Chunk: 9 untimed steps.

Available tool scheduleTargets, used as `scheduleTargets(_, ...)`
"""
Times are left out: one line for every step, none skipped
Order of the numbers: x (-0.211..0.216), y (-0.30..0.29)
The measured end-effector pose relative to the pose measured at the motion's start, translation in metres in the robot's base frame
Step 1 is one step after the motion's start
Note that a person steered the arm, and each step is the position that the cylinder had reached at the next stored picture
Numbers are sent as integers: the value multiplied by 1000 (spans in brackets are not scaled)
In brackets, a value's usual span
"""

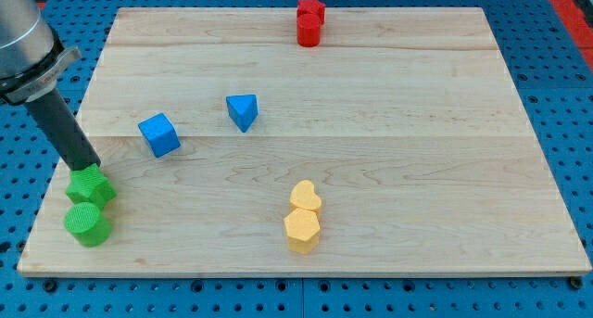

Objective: Move the cube towards the right center

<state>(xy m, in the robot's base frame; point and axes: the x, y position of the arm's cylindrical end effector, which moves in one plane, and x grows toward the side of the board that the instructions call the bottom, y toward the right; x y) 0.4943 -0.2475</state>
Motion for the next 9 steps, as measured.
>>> scheduleTargets(5, 1)
scheduleTargets(0, 1)
scheduleTargets(-31, 12)
scheduleTargets(-49, 44)
scheduleTargets(-51, 82)
scheduleTargets(-51, 122)
scheduleTargets(-51, 167)
scheduleTargets(-50, 196)
scheduleTargets(-23, 201)
